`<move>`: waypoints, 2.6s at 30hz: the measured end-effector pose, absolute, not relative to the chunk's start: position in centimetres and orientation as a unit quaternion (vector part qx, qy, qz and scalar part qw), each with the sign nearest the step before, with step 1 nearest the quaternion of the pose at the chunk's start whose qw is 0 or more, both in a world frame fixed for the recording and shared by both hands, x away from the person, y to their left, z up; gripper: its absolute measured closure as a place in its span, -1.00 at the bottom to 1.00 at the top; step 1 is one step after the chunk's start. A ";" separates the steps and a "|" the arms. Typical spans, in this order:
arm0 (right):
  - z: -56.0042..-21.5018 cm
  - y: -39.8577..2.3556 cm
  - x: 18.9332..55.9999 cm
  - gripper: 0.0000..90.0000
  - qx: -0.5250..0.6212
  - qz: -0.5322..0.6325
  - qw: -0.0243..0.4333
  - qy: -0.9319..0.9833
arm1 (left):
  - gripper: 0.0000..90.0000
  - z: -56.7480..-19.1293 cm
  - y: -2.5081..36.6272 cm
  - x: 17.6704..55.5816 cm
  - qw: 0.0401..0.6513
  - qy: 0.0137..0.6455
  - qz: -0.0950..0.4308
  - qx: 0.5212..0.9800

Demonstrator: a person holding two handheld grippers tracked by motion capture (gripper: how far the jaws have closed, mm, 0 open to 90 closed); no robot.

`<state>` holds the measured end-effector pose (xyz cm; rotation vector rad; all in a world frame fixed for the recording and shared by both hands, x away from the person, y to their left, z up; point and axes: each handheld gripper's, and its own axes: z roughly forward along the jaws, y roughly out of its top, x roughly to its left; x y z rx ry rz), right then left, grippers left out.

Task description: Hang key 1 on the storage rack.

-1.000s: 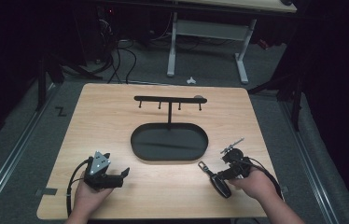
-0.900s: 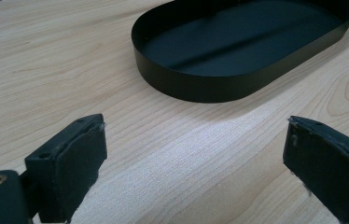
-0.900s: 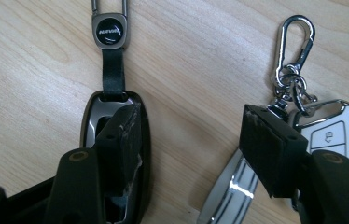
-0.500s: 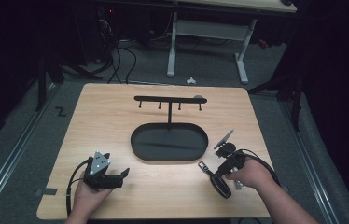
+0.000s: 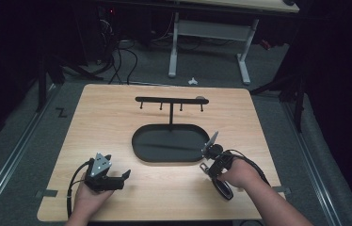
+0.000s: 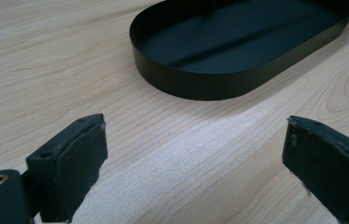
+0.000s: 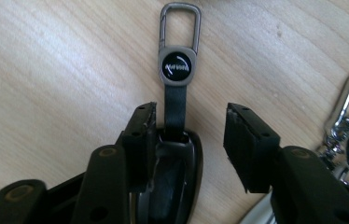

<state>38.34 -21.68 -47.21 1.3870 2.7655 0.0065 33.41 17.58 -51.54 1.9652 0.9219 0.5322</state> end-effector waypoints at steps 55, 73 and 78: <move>-39.8 -20.9 38.7 0.80 0.424 0.078 0.032 0.902 | -0.74 -50.9 17.5 32.7 0.471 0.352 0.208 0.782; -36.0 -18.1 41.5 0.80 0.422 0.119 0.052 0.897 | -0.73 -50.9 17.6 32.6 0.466 0.350 0.211 0.785; -35.2 -17.3 42.3 0.80 0.422 0.120 0.051 0.897 | -0.73 -50.9 17.9 32.4 0.466 0.352 0.214 0.783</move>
